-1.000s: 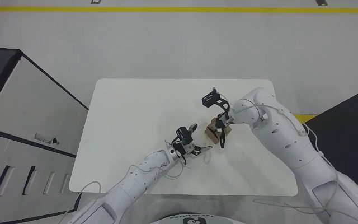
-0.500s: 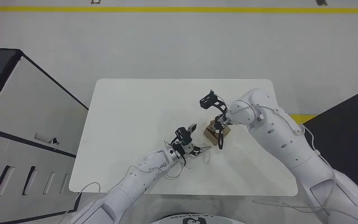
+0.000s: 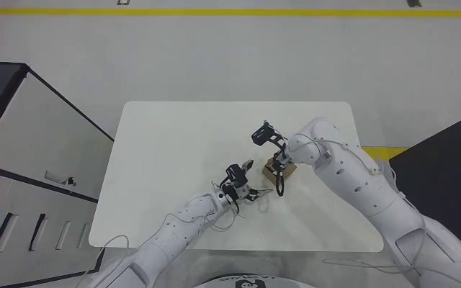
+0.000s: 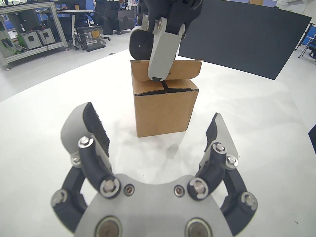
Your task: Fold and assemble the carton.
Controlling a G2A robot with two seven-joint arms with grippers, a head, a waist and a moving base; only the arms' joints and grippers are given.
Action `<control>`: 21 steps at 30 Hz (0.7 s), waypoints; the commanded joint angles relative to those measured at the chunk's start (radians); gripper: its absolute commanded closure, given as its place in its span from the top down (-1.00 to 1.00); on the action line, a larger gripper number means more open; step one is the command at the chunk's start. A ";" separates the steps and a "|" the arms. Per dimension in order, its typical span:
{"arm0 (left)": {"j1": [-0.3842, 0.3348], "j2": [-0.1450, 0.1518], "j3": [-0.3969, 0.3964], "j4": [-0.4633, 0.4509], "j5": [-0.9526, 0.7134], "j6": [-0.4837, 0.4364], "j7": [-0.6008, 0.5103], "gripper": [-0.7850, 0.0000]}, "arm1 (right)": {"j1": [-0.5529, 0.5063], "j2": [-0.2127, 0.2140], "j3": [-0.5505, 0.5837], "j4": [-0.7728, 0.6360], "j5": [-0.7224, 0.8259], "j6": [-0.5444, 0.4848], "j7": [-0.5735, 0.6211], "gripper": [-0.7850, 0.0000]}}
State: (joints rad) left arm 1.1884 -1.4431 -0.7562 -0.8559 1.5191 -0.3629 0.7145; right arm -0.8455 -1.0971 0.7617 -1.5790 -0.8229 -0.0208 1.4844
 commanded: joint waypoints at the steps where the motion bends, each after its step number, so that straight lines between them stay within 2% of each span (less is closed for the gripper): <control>1: 0.001 0.001 0.000 -0.002 0.001 0.000 0.000 1.00 | 0.002 -0.002 -0.004 0.001 -0.003 0.000 0.001 -0.54; 21: 0.009 0.004 0.002 -0.016 0.007 0.004 -0.012 1.00 | -0.005 -0.010 -0.003 -0.009 -0.012 -0.004 0.005 -0.47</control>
State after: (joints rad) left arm 1.1974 -1.4398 -0.7541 -0.8724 1.5259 -0.3602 0.7032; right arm -0.8499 -1.1068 0.7583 -1.5874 -0.8360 -0.0245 1.4896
